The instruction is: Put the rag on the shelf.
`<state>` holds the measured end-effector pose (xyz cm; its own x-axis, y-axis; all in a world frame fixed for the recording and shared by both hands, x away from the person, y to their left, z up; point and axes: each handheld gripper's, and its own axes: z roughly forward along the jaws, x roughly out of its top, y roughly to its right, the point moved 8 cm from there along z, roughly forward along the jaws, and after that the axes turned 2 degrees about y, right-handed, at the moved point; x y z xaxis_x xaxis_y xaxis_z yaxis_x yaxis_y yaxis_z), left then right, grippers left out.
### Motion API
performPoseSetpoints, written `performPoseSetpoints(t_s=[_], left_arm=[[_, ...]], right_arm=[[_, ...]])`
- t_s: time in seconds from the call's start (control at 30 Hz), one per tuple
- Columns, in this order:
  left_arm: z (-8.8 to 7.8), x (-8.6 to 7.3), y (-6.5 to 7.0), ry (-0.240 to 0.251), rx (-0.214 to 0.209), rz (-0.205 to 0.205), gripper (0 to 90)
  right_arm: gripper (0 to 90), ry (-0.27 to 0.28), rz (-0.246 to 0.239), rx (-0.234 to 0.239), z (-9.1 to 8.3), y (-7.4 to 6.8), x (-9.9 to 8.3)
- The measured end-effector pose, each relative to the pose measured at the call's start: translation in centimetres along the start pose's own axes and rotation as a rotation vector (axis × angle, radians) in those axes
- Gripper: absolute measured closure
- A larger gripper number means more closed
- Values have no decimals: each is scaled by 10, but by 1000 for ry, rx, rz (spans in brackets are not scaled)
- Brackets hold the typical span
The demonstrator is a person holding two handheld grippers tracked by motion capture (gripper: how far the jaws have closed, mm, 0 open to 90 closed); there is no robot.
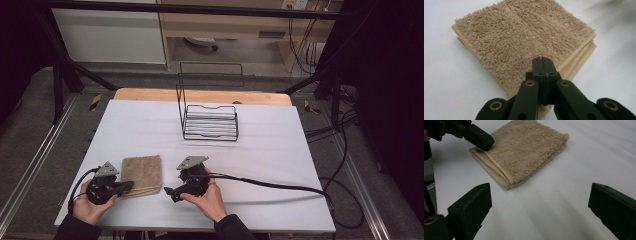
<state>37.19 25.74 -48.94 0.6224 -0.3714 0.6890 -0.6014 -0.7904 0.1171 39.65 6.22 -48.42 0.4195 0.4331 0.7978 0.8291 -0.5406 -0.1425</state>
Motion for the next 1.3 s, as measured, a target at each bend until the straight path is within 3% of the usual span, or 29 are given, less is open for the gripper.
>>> performPoseSetpoints(t_s=[0.1, 0.37, 0.43, 0.47, 0.57, 0.67, 0.73, 0.77, 0.8, 0.83, 0.87, 0.9, 1.0, 1.3], left_arm=[[-7, -2, 3, 3, -16, -3, 899], [-7, -1, 2, 24, -7, 5, 897], [-8, -1, 0, 36, -3, 6, 897], [-8, 0, -1, 39, -5, 4, 896], [-9, 0, -3, 52, -6, -4, 895], [-10, 1, -5, 63, -10, -18, 895], [-11, 1, -7, 66, -10, -25, 895], [-11, 1, -7, 68, -10, -30, 895], [-11, 1, -8, 68, -11, -33, 895], [-11, 1, -8, 72, -10, -35, 895], [-11, 2, -8, 76, -8, -35, 894], [-11, 3, -8, 83, -7, -36, 894], [-12, 3, -9, 93, -6, -40, 884], [-15, 10, -18, 149, 31, -65, 656]], right_arm=[[102, 2, 9, 10, 7, -6, 2], [418, -5, -3, -2, 33, -19, 7], [438, -14, -4, -5, 37, -20, 7], [475, -23, 17, 5, 42, -24, 6], [517, -40, 0, 9, 48, -29, 2], [550, -49, -5, 12, 49, -31, -1], [647, -50, -22, 6, 49, -30, -1], [647, -50, -22, 6, 49, -30, -1], [739, -51, -34, 7, 48, -30, -1], [739, -51, -34, 7, 48, -30, -1], [820, -56, -35, 11, 47, -31, -1], [845, -56, -34, 9, 47, -31, 0], [871, -66, -44, 10, 43, -29, 1], [883, -92, -46, 35, 25, -24, 5]])
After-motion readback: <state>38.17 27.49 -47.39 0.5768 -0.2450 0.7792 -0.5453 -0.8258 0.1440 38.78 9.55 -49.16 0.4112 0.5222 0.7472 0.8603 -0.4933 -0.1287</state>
